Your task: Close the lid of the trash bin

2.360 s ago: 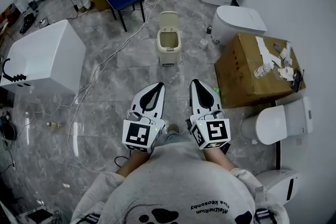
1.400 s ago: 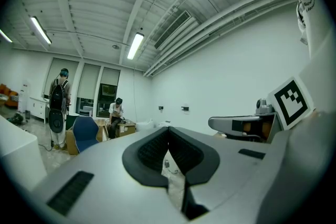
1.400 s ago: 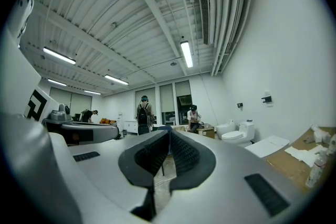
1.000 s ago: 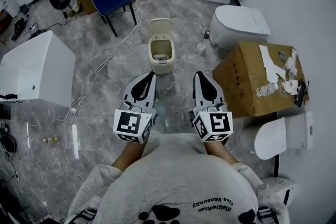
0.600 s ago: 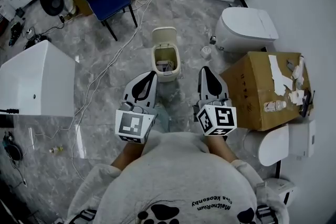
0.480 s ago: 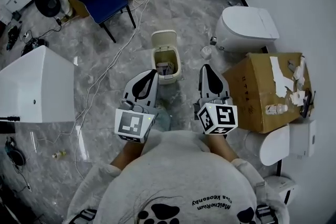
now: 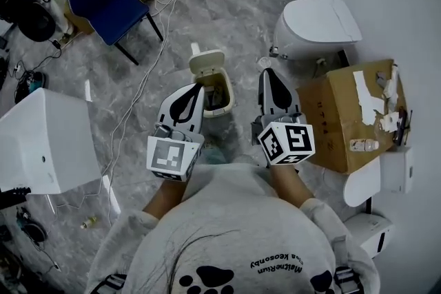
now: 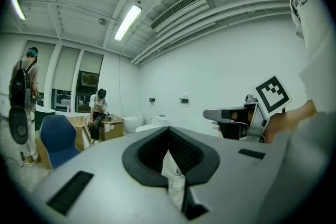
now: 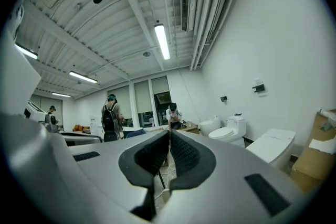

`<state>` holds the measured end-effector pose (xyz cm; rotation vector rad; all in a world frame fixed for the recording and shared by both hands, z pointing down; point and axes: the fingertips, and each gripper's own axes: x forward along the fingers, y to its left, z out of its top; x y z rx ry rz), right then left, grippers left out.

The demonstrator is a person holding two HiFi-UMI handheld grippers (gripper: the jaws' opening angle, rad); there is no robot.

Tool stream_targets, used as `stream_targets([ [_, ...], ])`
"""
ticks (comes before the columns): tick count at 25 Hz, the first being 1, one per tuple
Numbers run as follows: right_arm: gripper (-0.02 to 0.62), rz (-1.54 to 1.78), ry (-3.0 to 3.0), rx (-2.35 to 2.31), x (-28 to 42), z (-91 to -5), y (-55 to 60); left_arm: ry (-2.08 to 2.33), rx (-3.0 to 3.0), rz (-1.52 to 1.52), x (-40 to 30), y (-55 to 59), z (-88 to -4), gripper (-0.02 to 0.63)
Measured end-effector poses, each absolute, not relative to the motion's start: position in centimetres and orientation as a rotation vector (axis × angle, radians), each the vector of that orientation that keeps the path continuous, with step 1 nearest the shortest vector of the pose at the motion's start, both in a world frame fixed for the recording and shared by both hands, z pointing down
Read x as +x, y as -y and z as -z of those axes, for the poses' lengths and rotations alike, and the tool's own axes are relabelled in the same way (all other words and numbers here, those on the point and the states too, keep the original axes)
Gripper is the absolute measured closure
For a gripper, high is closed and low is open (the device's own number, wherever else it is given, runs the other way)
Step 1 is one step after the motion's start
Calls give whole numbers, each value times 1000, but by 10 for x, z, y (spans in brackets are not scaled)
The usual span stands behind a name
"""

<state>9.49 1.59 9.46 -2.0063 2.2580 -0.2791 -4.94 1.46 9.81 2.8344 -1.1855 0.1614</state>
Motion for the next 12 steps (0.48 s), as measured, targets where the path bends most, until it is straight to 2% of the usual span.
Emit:
stream_targets([
  [12, 561, 316, -2419, -1913, 72, -113, 54, 1269, 2747, -102, -45, 52, -116, 586],
])
